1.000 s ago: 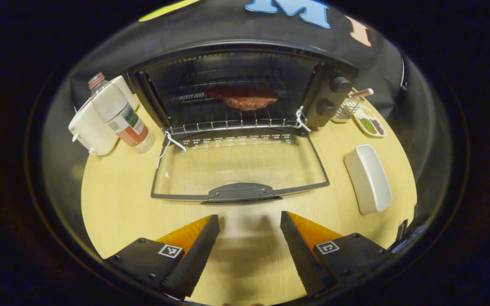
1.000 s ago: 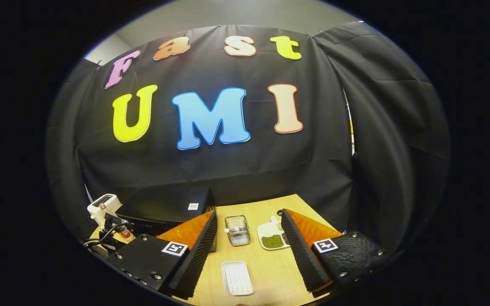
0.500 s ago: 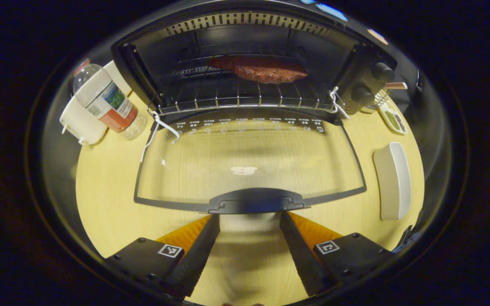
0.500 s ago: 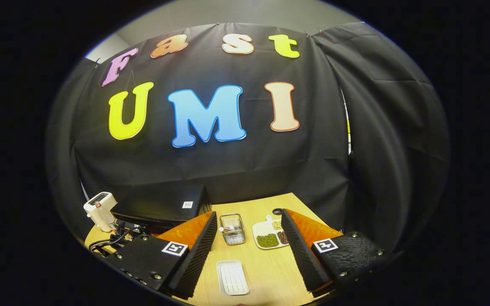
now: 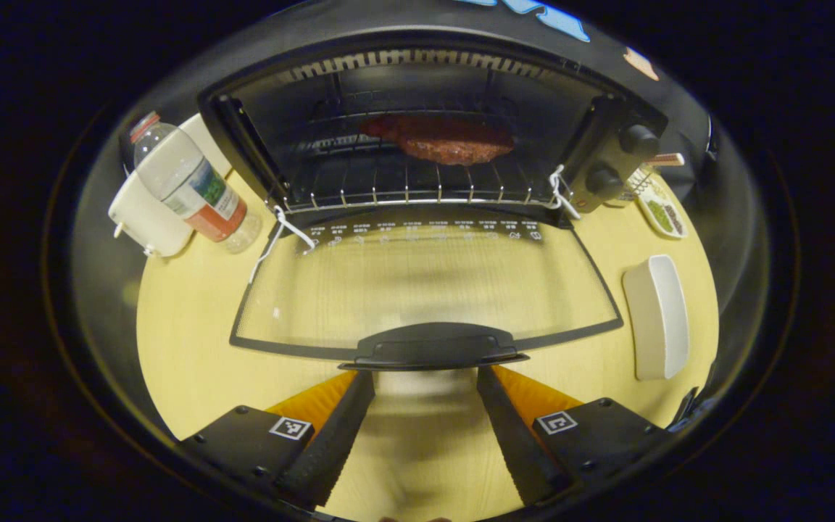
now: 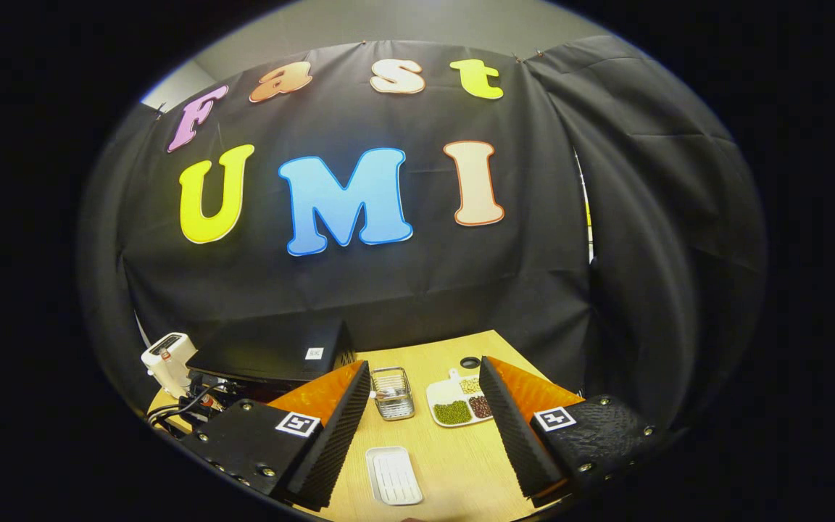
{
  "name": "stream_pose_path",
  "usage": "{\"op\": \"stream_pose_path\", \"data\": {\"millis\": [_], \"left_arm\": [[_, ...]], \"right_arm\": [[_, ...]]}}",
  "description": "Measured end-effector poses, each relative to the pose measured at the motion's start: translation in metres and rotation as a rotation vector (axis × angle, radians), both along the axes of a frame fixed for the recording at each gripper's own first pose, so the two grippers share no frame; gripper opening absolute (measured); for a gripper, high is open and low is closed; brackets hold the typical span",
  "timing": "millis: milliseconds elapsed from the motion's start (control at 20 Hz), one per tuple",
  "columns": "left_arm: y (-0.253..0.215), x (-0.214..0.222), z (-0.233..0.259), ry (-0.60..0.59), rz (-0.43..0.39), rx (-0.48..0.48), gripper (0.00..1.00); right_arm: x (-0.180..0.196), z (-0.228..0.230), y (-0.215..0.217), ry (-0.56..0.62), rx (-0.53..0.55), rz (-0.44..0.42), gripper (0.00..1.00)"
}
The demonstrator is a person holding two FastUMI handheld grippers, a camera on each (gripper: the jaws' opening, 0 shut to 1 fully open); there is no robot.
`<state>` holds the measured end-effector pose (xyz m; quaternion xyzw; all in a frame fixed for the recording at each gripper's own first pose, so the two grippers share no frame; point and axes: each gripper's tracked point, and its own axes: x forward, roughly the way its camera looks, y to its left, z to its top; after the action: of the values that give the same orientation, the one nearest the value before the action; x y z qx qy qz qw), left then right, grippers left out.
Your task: Open the electric oven with the left hand, put the food in, and close the electric oven.
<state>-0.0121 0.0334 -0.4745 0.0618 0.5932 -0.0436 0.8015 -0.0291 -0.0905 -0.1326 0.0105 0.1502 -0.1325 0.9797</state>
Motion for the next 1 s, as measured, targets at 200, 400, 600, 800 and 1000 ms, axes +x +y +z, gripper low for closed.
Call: {"op": "stream_pose_path", "data": {"millis": [200, 400, 600, 800, 1000], "left_arm": [[-0.013, 0.001, 0.026, -0.052, 0.032, -0.056, 1.0], [-0.014, 0.006, 0.041, -0.094, 0.007, -0.05, 0.97], [-0.017, 0.015, 0.063, -0.161, 0.007, -0.062, 1.0], [-0.019, 0.024, 0.071, -0.197, 0.027, -0.081, 1.0], [-0.017, 0.036, 0.078, -0.237, 0.04, -0.073, 0.97]], "right_arm": [[0.005, 0.004, 0.014, -0.017, 0.007, 0.027, 0.92], [0.007, 0.011, 0.021, -0.032, -0.002, 0.053, 0.92], [0.005, 0.02, 0.018, -0.046, -0.021, 0.055, 0.92], [0.003, 0.022, 0.014, -0.047, -0.026, 0.051, 0.92], [0.003, 0.022, 0.014, -0.048, -0.029, 0.06, 0.92]]}}
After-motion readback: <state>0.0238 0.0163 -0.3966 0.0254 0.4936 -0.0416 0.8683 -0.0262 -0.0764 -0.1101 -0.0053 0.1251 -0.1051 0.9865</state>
